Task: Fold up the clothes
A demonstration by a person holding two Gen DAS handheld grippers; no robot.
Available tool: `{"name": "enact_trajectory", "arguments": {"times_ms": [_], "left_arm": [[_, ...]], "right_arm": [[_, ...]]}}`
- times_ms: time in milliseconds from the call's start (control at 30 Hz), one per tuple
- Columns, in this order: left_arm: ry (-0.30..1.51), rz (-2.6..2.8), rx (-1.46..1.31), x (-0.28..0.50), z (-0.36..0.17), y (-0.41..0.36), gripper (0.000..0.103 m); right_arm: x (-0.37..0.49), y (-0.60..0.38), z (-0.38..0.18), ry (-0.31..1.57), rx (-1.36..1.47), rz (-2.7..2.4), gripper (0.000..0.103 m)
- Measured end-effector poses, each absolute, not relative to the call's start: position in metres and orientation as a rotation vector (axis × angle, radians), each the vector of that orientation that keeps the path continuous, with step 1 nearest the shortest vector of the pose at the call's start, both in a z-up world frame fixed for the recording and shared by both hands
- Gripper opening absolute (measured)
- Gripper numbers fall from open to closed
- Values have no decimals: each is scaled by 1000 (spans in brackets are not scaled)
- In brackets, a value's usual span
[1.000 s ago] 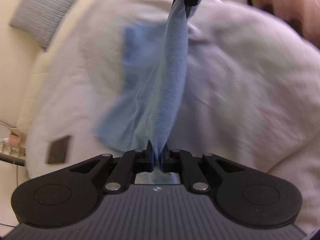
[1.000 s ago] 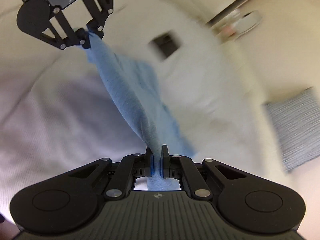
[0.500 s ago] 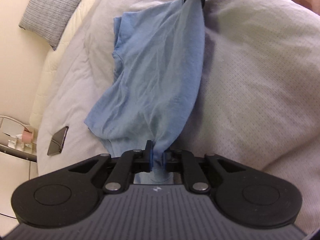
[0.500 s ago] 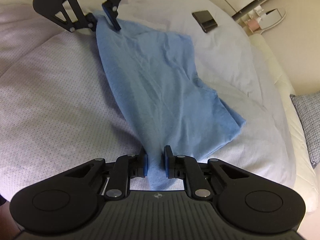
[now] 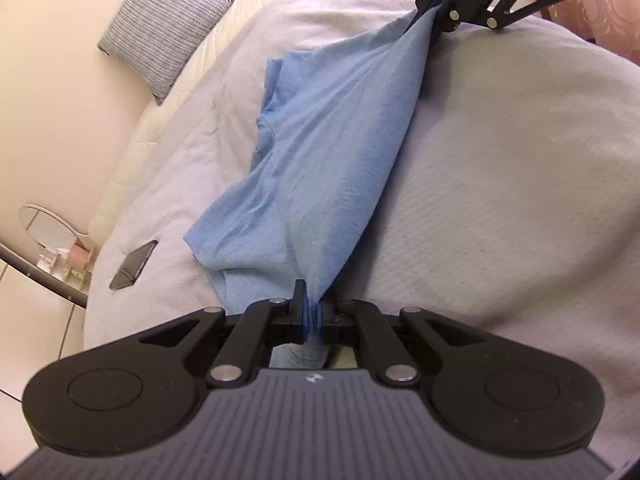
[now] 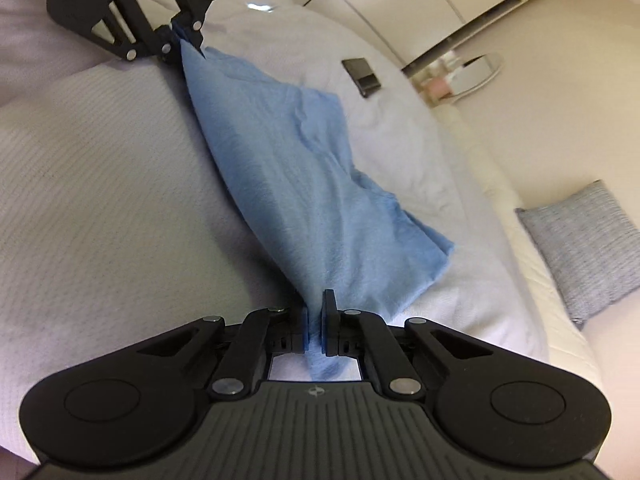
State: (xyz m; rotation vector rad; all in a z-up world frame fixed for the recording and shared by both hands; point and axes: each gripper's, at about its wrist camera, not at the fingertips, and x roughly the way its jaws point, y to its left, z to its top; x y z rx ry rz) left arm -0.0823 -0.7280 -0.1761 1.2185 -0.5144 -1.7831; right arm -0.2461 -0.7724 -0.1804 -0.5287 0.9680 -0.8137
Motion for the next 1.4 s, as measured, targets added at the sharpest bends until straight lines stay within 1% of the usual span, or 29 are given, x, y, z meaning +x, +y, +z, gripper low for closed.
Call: {"name": "enact_trajectory", "arguments": {"times_ms": [100,267,367,467,533,567,600,633,733,767,800,833,867,933,1067,1133,1200,1400], "left_arm": [[-546,-1753,1198,-86,-179,-717,1],[-546,-1656,1230,-98,-189,-705,2],[-535,-1582,1249,-103,-191,-704,5],[-541,-1536,1255,-107,-188,-701,7],[-564,-1532,1261,-110,-187,-700,11],[-586,-1525,1270,-111,-188,-700,13],[-606,-1522,1279,-112,-189,-702,13],[-613,-1523,1285,-112,-190,-704,13],[-611,-1529,1291,-110,-195,-712,11],[-606,-1534,1290,-108,-196,-714,6],[-587,-1545,1284,-106,-197,-715,2],[-566,-1558,1270,-105,-196,-714,1],[-546,-1571,1254,-103,-195,-713,1],[-517,-1595,1225,-101,-193,-710,1],[-512,-1638,1191,-96,-194,-707,1],[-520,-1652,1182,-94,-197,-706,1],[-523,-1660,1172,-91,-197,-704,1],[-426,-1651,1161,-83,-183,-699,7]], "right_arm": [[-250,-760,-185,943,-568,-845,2],[-253,-752,-193,895,-634,-863,3],[-251,-758,-204,933,-650,-873,4],[-252,-751,-202,900,-647,-884,8],[-254,-748,-201,887,-642,-897,19],[-255,-747,-199,882,-632,-906,23],[-256,-746,-198,877,-624,-913,31],[-257,-744,-198,877,-625,-912,31],[-258,-739,-197,880,-626,-910,29],[-258,-739,-198,886,-630,-906,27],[-258,-740,-198,892,-634,-900,16],[-257,-741,-200,903,-636,-892,6],[-257,-741,-202,913,-639,-884,2],[-257,-743,-204,930,-645,-874,0],[-261,-740,-201,916,-595,-906,0],[-259,-738,-209,938,-604,-893,3],[-256,-737,-215,954,-608,-886,3],[-254,-736,-201,943,-534,-929,5]]}}
